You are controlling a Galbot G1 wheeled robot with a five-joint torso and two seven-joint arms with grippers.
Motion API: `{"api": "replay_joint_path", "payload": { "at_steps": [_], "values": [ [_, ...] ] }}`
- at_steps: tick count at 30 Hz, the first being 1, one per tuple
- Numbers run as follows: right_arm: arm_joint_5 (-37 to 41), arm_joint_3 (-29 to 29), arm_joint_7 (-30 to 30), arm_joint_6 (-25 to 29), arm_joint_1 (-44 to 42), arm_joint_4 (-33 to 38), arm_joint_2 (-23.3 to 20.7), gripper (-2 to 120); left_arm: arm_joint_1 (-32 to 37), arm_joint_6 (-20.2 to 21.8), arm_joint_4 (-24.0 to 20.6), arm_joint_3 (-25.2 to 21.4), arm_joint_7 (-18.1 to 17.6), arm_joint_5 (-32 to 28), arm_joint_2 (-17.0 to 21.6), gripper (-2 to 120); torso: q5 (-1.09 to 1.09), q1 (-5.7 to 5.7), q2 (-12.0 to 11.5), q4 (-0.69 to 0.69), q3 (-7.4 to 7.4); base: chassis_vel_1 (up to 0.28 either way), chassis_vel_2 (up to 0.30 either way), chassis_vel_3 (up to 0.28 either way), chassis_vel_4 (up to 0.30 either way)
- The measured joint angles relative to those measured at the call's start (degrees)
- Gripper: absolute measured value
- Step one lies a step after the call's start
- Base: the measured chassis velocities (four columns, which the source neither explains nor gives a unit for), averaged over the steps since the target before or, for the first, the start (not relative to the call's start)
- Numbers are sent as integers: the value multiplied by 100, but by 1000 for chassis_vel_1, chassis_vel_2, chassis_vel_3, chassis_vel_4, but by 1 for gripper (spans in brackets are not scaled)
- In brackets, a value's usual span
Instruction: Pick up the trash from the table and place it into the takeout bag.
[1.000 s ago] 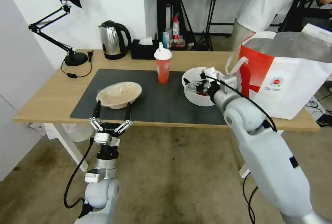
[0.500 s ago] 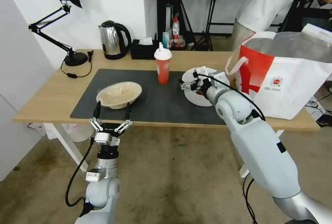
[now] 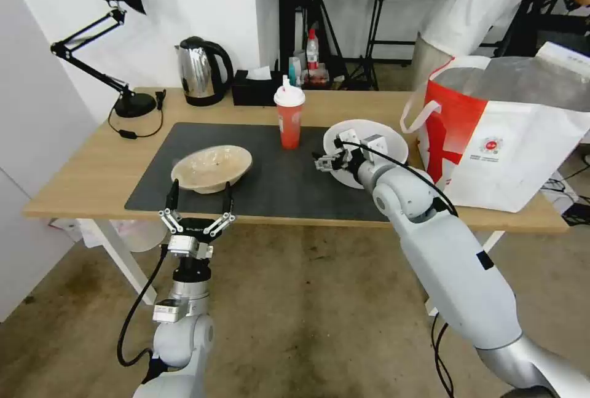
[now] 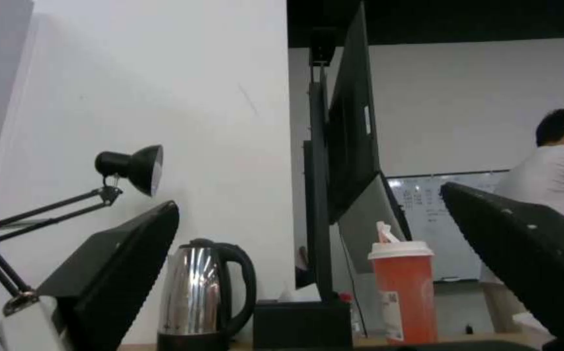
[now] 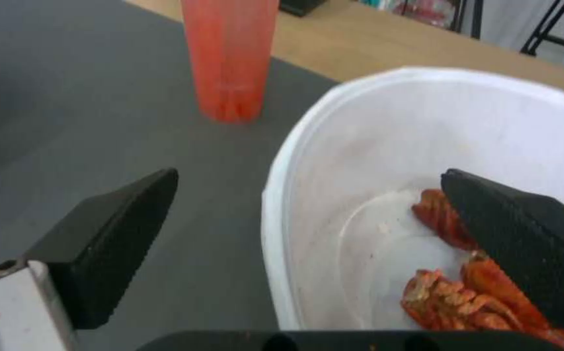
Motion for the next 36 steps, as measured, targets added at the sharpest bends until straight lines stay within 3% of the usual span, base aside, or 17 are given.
{"api": "replay_joint_path", "payload": {
  "at_steps": [11,14,36],
  "values": [
    [-91,2,-22,108,11,-212,62,98,1,-15,21,-12,-2,-6,10,100,0,0,0,0,-1,0,0,0,0],
    [-154,3,-40,182,-10,-247,63,92,1,-22,33,-20,-3,-8,8,100,0,0,0,1,-1,0,0,0,0],
    [-214,0,-71,214,-13,-269,48,17,3,-54,69,-27,-2,-5,1,100,0,0,0,-1,0,0,0,0,0]
  ]
}}
